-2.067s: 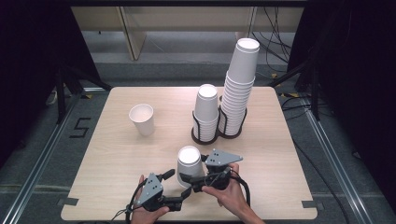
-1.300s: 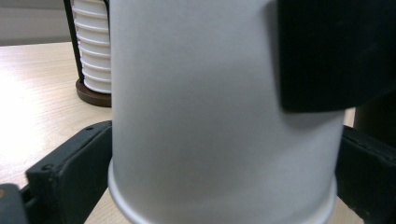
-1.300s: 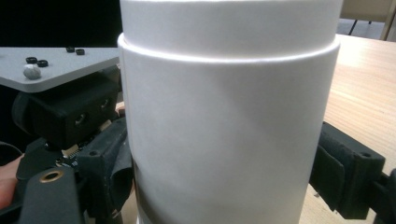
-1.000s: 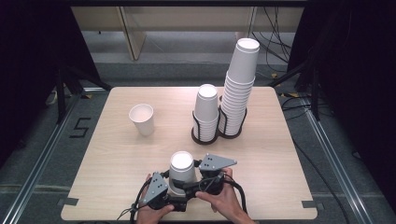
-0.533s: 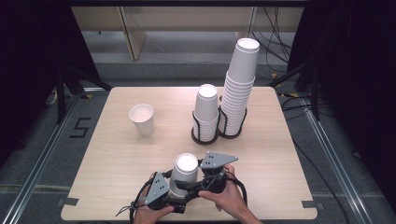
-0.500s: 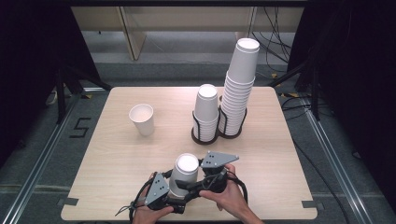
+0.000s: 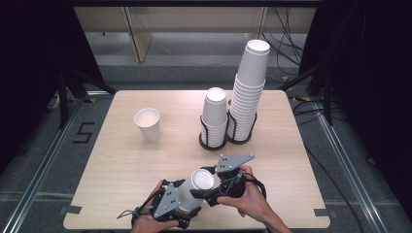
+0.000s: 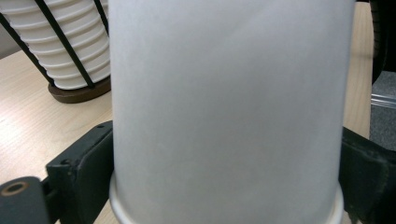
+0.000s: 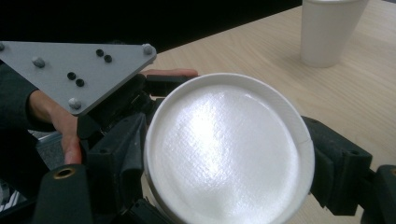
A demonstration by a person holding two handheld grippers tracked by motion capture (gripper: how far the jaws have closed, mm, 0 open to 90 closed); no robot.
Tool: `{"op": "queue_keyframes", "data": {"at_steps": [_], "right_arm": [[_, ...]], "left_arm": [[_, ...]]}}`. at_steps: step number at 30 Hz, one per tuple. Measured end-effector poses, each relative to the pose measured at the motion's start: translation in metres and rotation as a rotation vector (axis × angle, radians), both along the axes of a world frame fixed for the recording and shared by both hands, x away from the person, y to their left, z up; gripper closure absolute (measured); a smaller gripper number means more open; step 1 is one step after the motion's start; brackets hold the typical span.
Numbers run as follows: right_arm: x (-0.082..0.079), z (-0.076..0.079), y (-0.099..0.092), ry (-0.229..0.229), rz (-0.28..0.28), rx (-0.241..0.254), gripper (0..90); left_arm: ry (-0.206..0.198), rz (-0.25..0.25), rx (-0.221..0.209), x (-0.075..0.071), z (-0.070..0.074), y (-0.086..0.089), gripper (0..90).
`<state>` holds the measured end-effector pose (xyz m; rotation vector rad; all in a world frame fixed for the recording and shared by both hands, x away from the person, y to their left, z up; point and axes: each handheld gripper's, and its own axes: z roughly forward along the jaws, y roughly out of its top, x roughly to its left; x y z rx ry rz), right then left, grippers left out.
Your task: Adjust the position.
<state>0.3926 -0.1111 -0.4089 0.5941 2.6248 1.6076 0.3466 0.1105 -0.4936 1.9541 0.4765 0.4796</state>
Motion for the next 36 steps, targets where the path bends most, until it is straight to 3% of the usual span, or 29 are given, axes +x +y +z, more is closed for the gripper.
{"op": "queue_keyframes", "data": {"at_steps": [3,6,8,9,13,14,15,18,19,20,21,23,24,25,28,29,30,32,33,36], "right_arm": [[0.001,0.001,-0.001,0.017,-0.007,0.009,23.8],[0.004,0.006,-0.004,0.02,-0.028,0.063,24.7],[0.004,0.009,-0.006,0.059,-0.038,0.106,24.9],[0.004,0.01,-0.008,0.055,-0.048,0.118,25.0],[0.008,0.014,-0.015,0.075,-0.051,0.191,25.0],[0.008,0.014,-0.016,0.1,-0.057,0.201,25.0],[0.009,0.014,-0.017,0.093,-0.06,0.204,25.0],[0.01,0.013,-0.017,0.113,-0.058,0.227,25.0],[0.01,0.012,-0.016,0.124,-0.067,0.222,25.0],[0.01,0.011,-0.017,0.114,-0.059,0.226,25.0],[0.011,0.01,-0.016,0.129,-0.057,0.227,25.0],[0.011,0.009,-0.016,0.145,-0.057,0.232,25.0],[0.011,0.008,-0.016,0.154,-0.059,0.231,25.0],[0.009,0.007,-0.015,0.182,-0.065,0.232,25.0],[0.012,0.006,-0.015,0.166,-0.061,0.239,24.9],[0.011,0.006,-0.016,0.183,-0.065,0.239,24.9],[0.013,0.005,-0.016,0.161,-0.056,0.244,24.8],[0.013,0.005,-0.017,0.167,-0.059,0.238,24.6],[0.013,0.005,-0.017,0.173,-0.062,0.244,24.5],[0.015,0.004,-0.016,0.181,-0.056,0.248,24.1]], "left_arm": [[0.003,-0.001,-0.053,0.001,-0.001,0.001,4.5],[-0.012,0.006,-0.137,0.001,0.0,0.003,3.3],[-0.026,0.007,-0.175,0.001,0.002,0.004,3.2],[-0.039,0.008,-0.194,0.0,0.003,0.005,3.1],[-0.075,0.02,-0.237,-0.002,0.007,0.008,3.0],[-0.082,0.02,-0.26,-0.002,0.006,0.007,2.7],[-0.087,0.022,-0.271,-0.001,0.006,0.006,2.4],[-0.071,0.042,-0.258,-0.001,0.006,0.007,1.7],[-0.083,0.041,-0.275,-0.001,0.004,0.005,0.7],[-0.094,0.039,-0.27,-0.001,0.005,0.005,0.5],[-0.092,0.048,-0.249,-0.003,0.006,0.006,0.6],[-0.099,0.041,-0.251,-0.004,0.007,0.006,0.7],[-0.112,0.033,-0.267,-0.003,0.006,0.004,1.4],[-0.121,0.034,-0.241,-0.005,0.007,0.006,1.8],[-0.111,0.023,-0.246,-0.004,0.008,0.006,4.3],[-0.111,0.022,-0.241,-0.004,0.009,0.007,4.8],[-0.109,0.021,-0.234,-0.004,0.01,0.007,5.3],[-0.104,0.013,-0.25,-0.003,0.01,0.006,6.1],[-0.098,0.017,-0.226,-0.003,0.011,0.008,6.5],[-0.085,0.011,-0.218,-0.003,0.012,0.009,7.5]]}}
